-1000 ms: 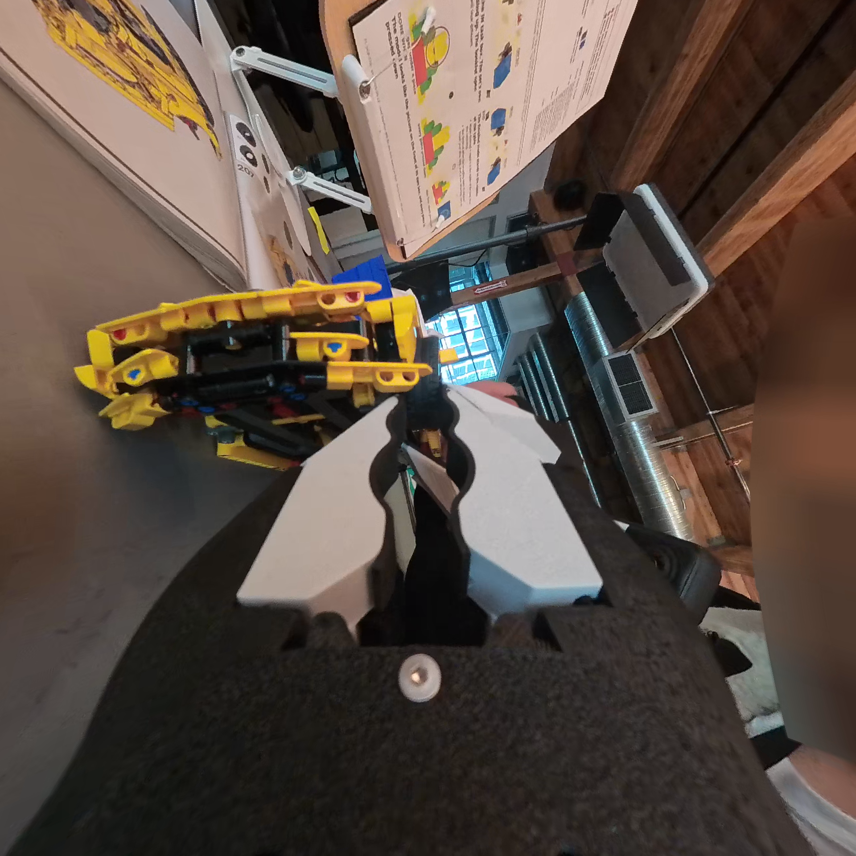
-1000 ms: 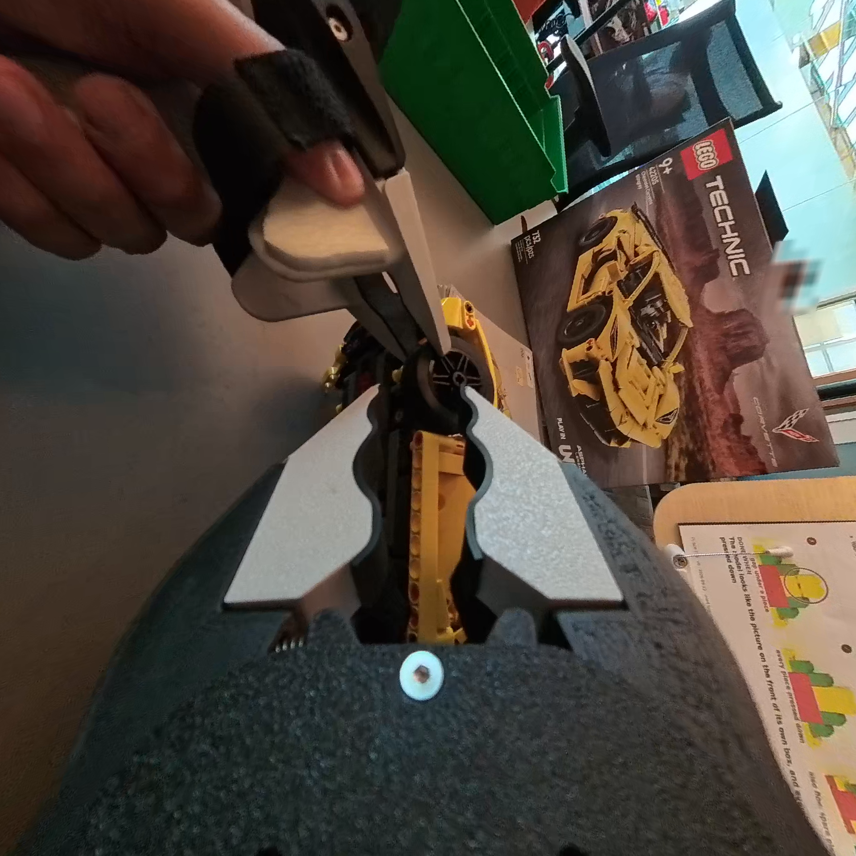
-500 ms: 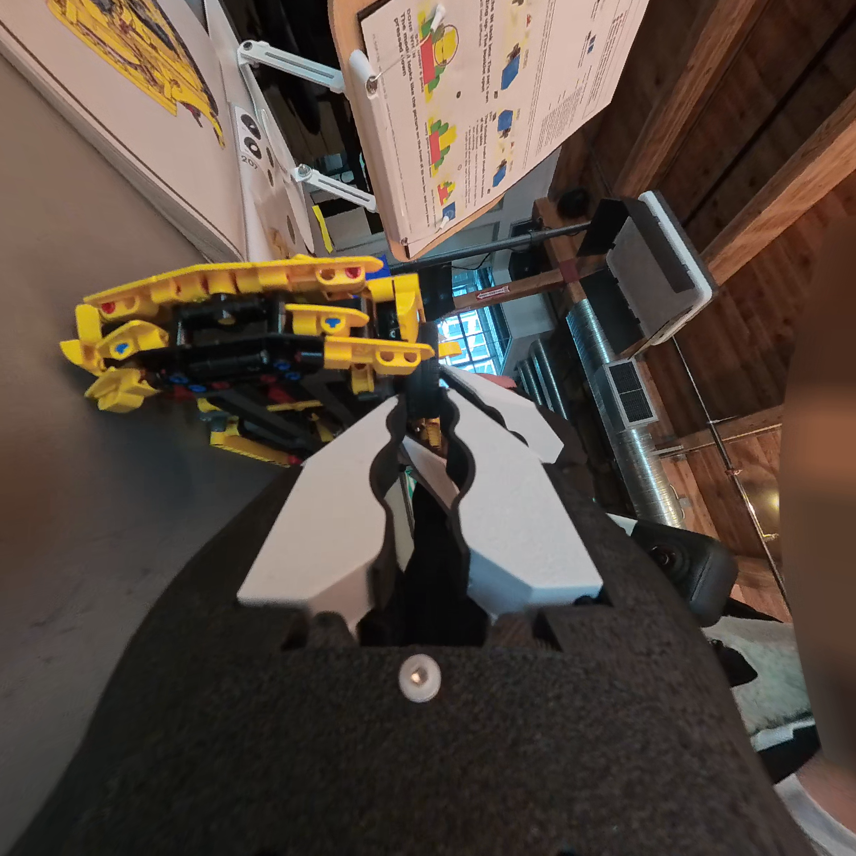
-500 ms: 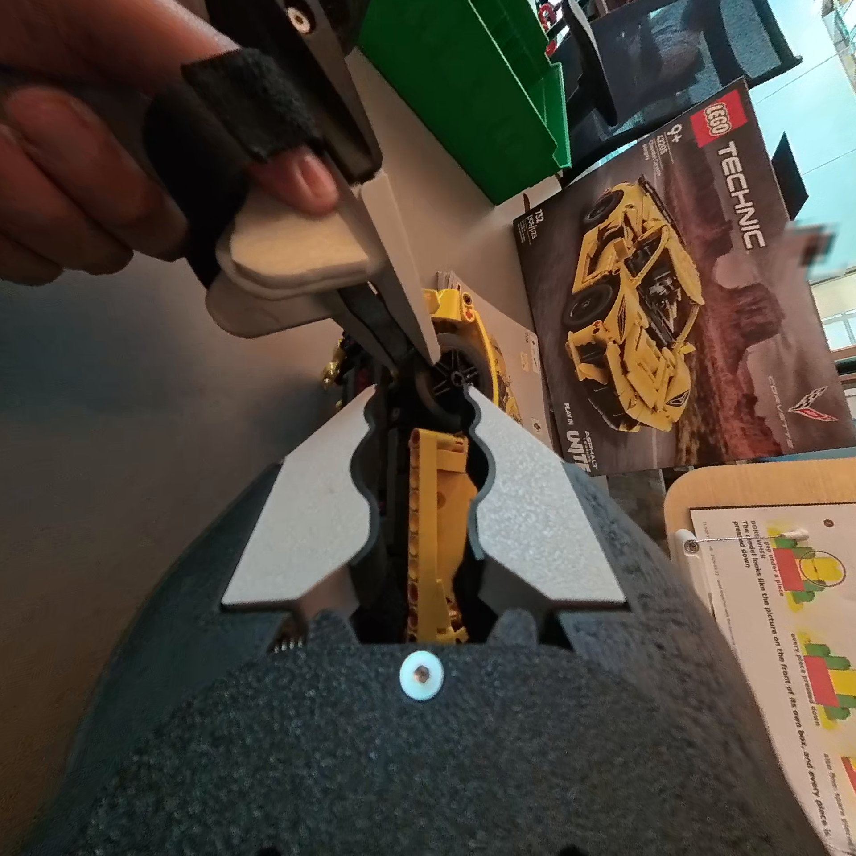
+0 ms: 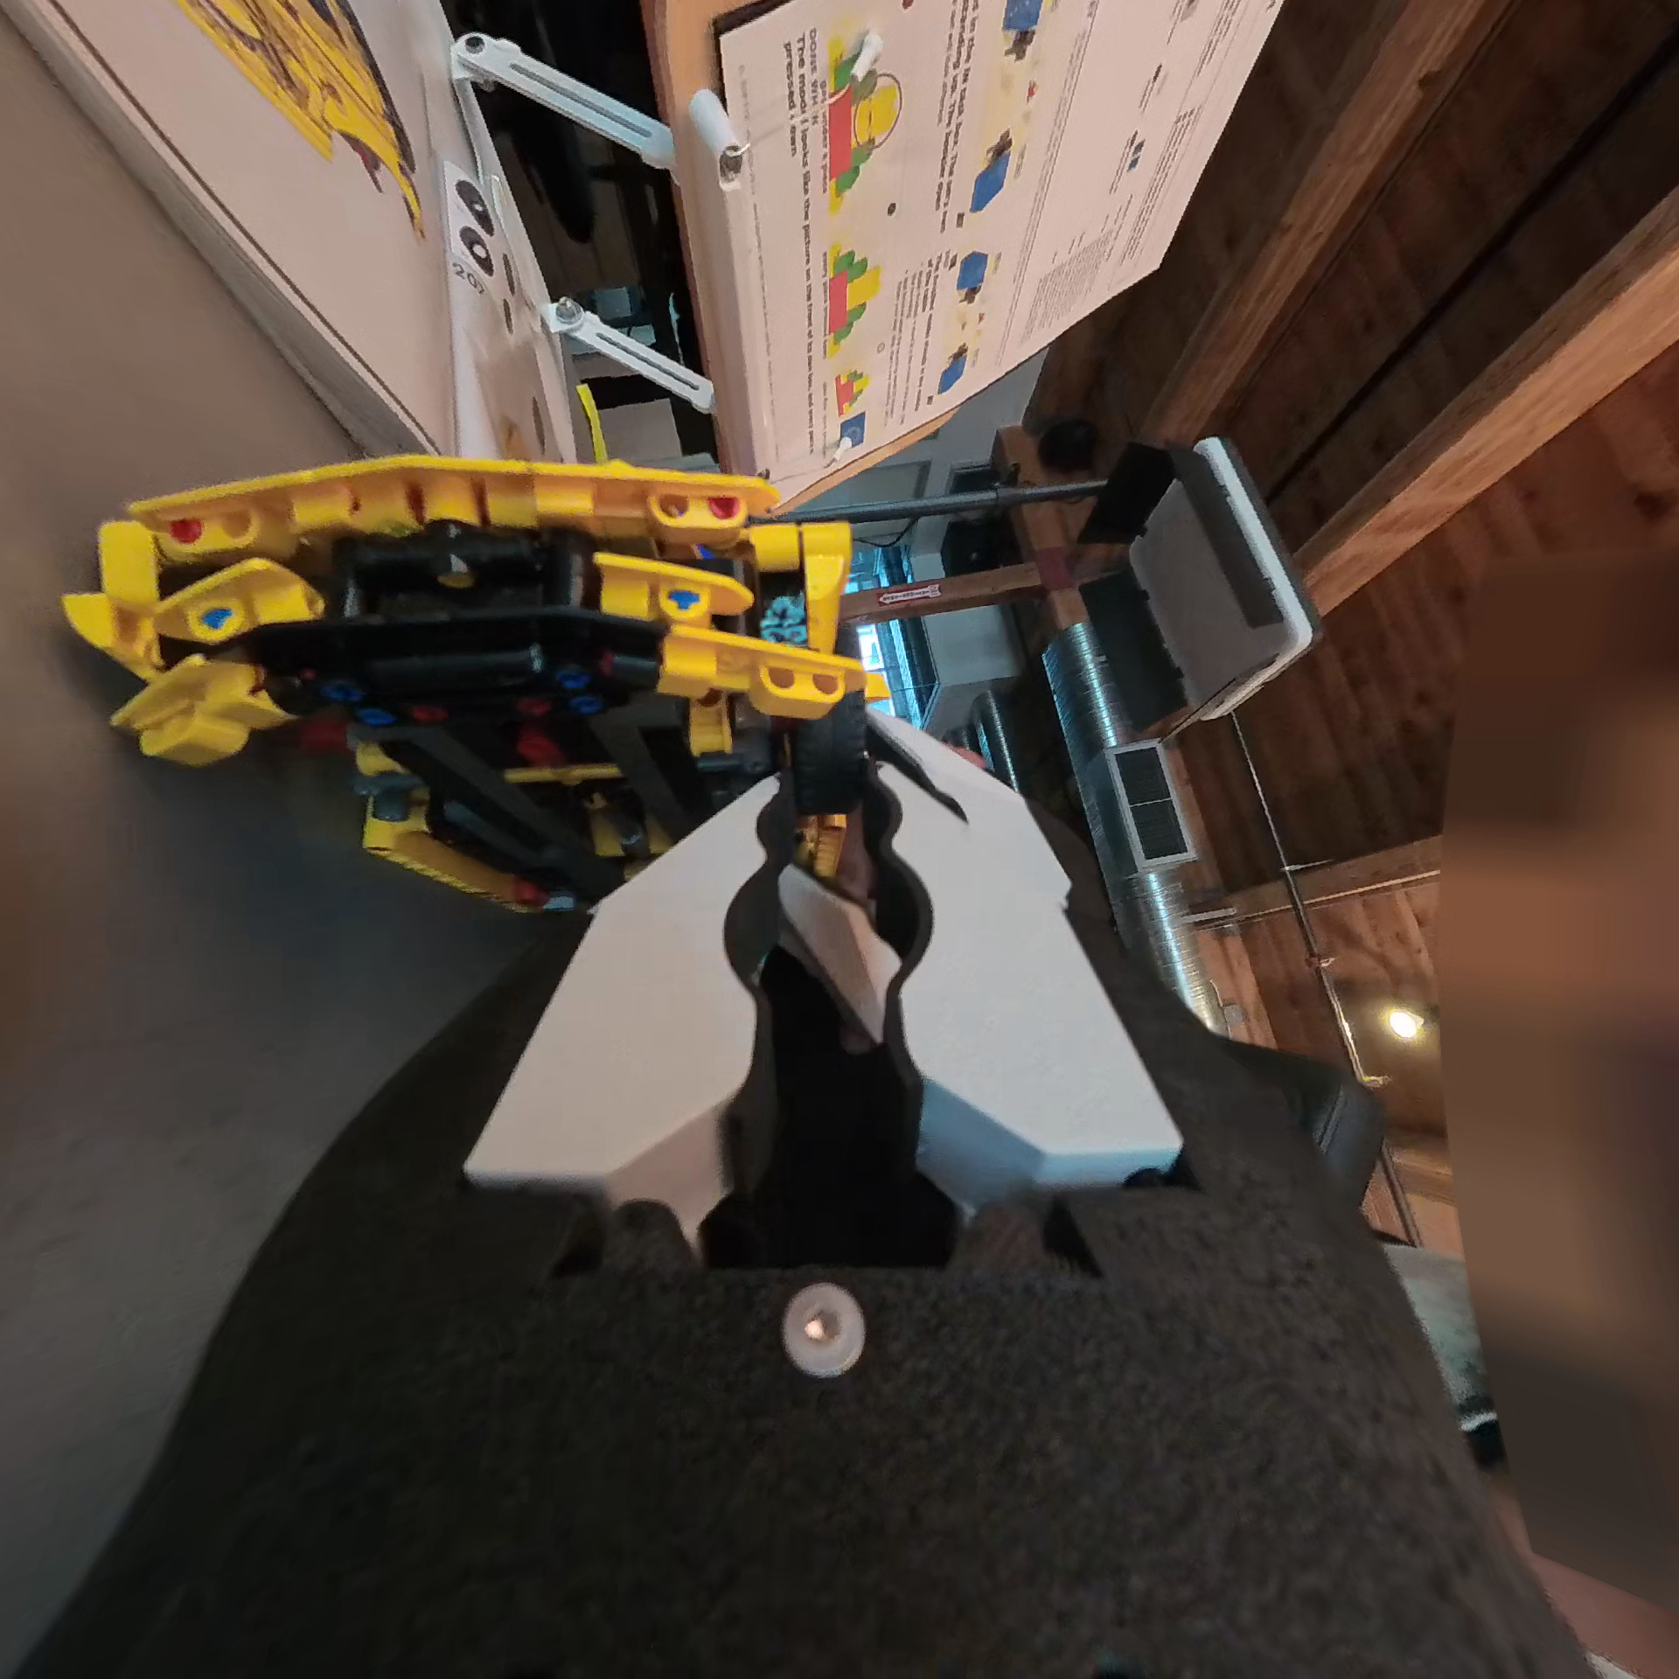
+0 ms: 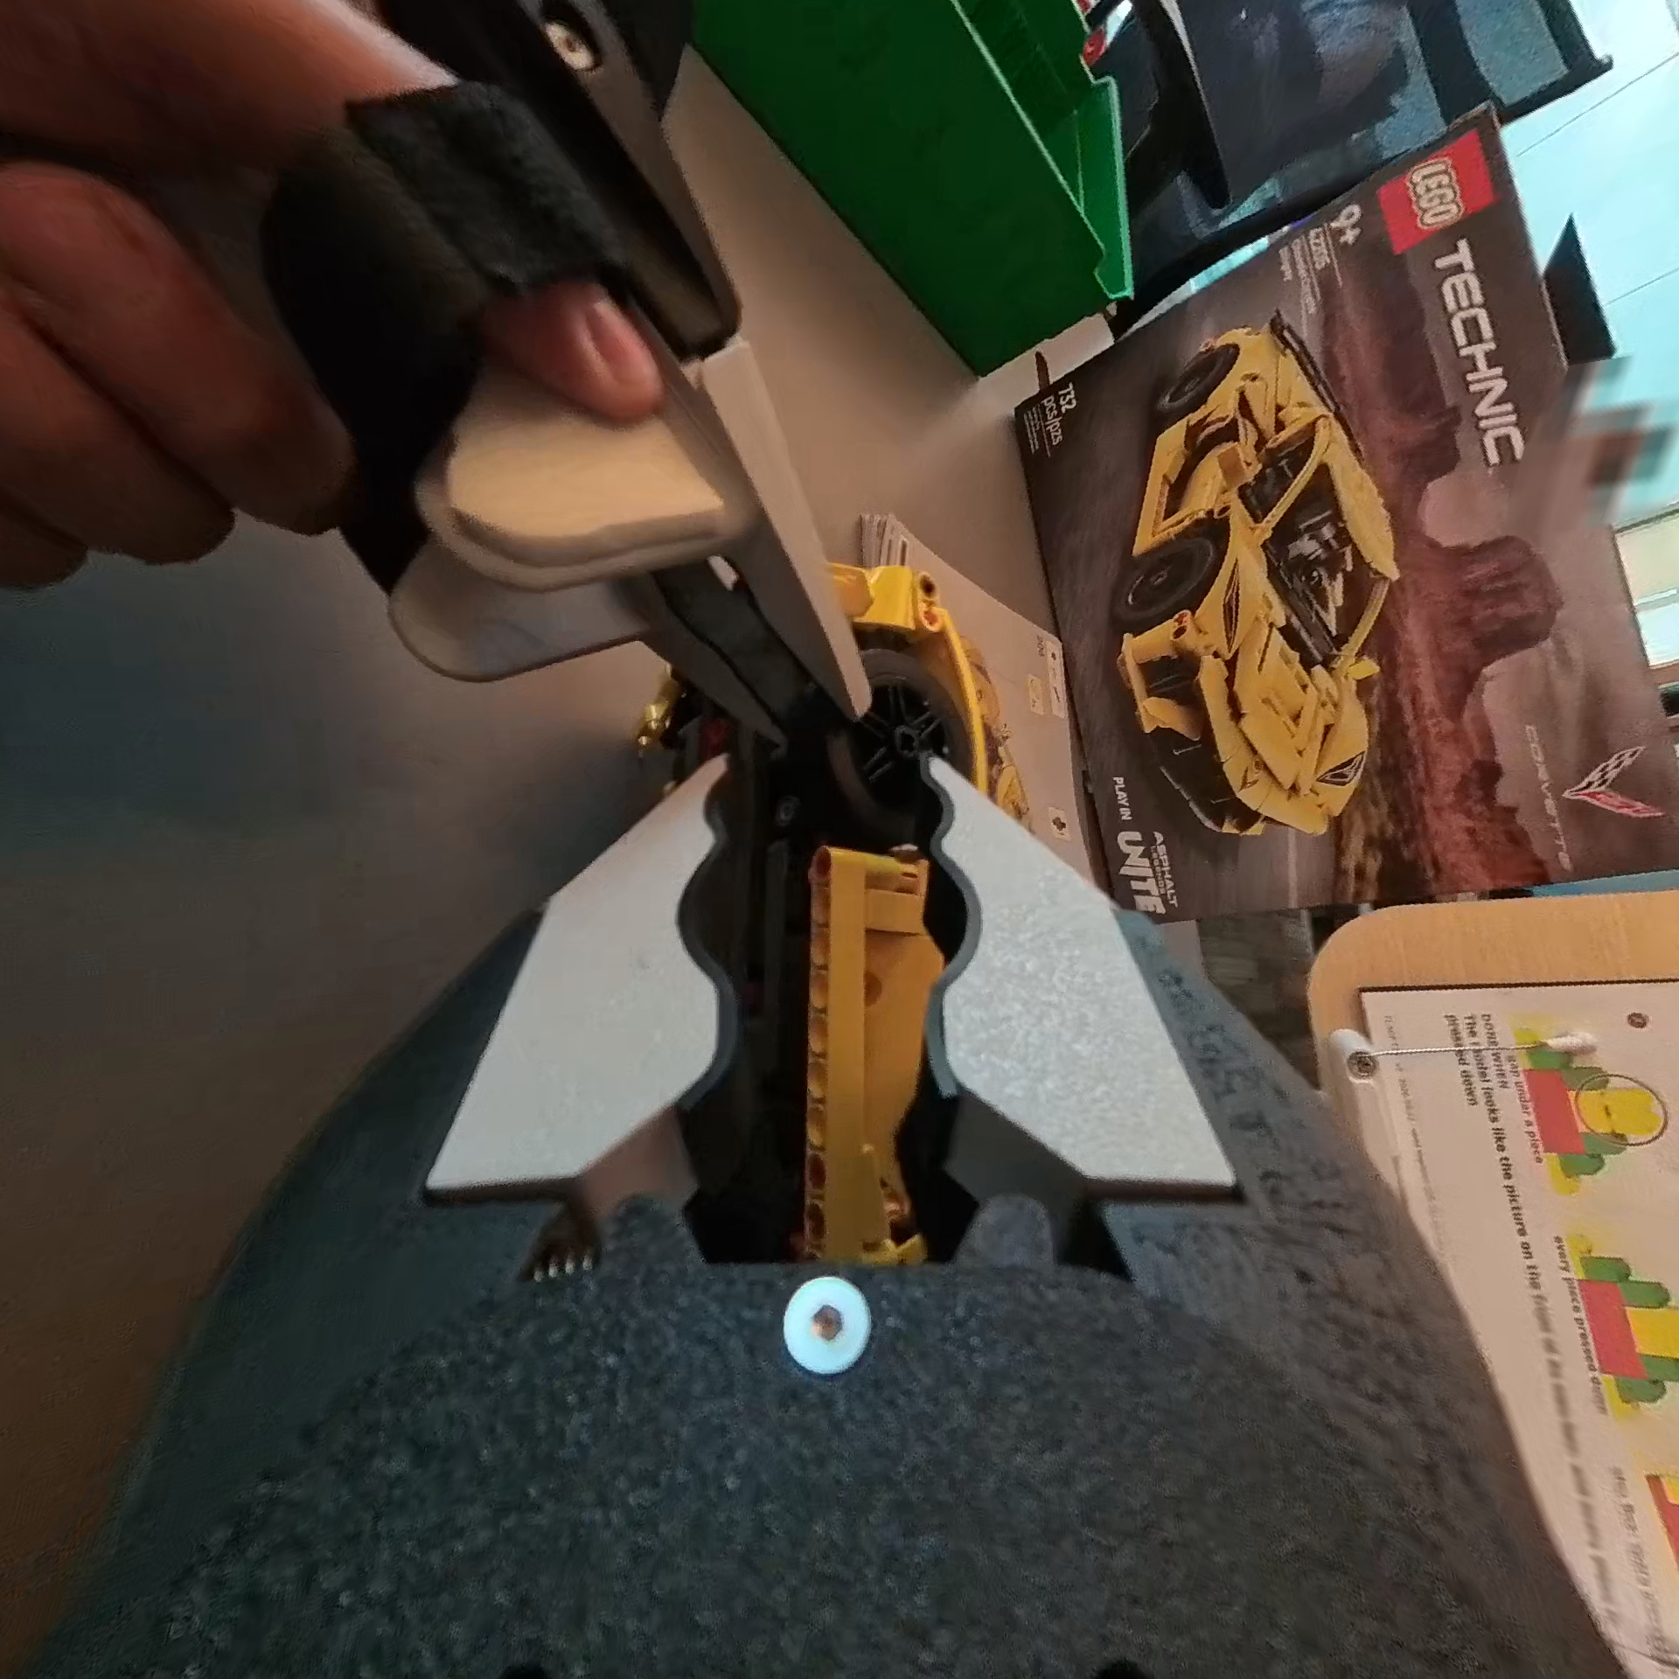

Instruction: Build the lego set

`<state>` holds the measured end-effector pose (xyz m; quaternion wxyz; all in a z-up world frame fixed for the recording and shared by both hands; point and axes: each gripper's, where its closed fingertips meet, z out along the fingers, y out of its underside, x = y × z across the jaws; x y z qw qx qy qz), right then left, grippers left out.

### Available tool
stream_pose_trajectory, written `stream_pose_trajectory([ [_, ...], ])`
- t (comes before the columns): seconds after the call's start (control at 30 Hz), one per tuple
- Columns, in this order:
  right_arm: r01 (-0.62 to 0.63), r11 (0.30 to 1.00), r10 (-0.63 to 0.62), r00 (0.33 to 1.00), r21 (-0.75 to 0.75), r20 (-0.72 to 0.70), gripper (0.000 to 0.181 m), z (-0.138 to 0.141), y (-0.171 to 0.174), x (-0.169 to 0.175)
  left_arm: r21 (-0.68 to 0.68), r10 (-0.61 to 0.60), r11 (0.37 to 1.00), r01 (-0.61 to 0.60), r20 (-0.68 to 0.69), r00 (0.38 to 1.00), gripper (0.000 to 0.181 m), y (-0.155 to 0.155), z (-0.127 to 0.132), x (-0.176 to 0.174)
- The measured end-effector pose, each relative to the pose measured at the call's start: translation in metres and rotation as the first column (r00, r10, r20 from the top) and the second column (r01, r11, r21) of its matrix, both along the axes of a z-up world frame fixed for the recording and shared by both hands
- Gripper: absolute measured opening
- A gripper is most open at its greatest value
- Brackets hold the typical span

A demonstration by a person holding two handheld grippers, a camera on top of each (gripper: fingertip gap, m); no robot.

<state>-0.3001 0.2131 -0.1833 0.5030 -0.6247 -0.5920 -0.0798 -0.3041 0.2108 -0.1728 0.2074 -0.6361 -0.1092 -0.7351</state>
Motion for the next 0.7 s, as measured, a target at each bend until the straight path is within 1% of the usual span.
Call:
stream_pose_trajectory([
  [0.1, -0.010, 0.993, 0.000, 0.997, 0.120, 0.081, 0.049, 0.000, 0.003, 0.002, -0.005, 0.003, 1.000, -0.003, 0.001, 1.000, 0.014, 0.002, 0.001, 0.000],
  [0.13, -0.018, 0.988, 0.001, 0.994, 0.156, 0.108, 0.050, -0.001, 0.003, 0.000, 0.000, 0.001, 1.000, -0.001, -0.008, 1.000, 0.014, 0.002, 0.001, 0.000],
  [0.27, -0.012, 0.978, -0.028, 0.981, 0.206, 0.190, 0.053, -0.008, 0.007, -0.001, 0.012, -0.009, 1.000, 0.010, -0.041, 0.999, 0.014, 0.002, 0.001, 0.000],
  [0.33, -0.010, 0.971, -0.044, 0.974, 0.239, 0.223, 0.052, -0.009, 0.009, -0.001, 0.018, -0.016, 1.000, 0.017, -0.054, 0.998, 0.014, 0.001, 0.001, 0.001],
  [0.47, 0.004, 0.960, -0.069, 0.972, 0.279, 0.223, 0.042, -0.006, 0.013, 0.001, 0.012, -0.025, 1.000, 0.026, -0.052, 0.998, 0.013, 0.002, 0.002, 0.001],
  [0.53, 0.003, 0.955, -0.074, 0.970, 0.296, 0.230, 0.040, -0.005, 0.014, 0.001, -0.004, -0.031, 1.000, 0.031, -0.032, 0.999, 0.014, 0.003, 0.002, 0.001],
  [0.63, -0.033, 0.936, -0.071, 0.957, 0.350, 0.281, 0.042, -0.006, 0.015, 0.000, -0.083, -0.043, 0.995, 0.050, 0.087, 0.995, 0.014, 0.004, 0.001, -0.001],
  [0.7, -0.046, 0.935, -0.065, 0.953, 0.353, 0.295, 0.042, -0.006, 0.015, -0.001, -0.077, -0.043, 0.996, 0.050, 0.091, 0.995, 0.014, 0.004, 0.001, -0.002],
])
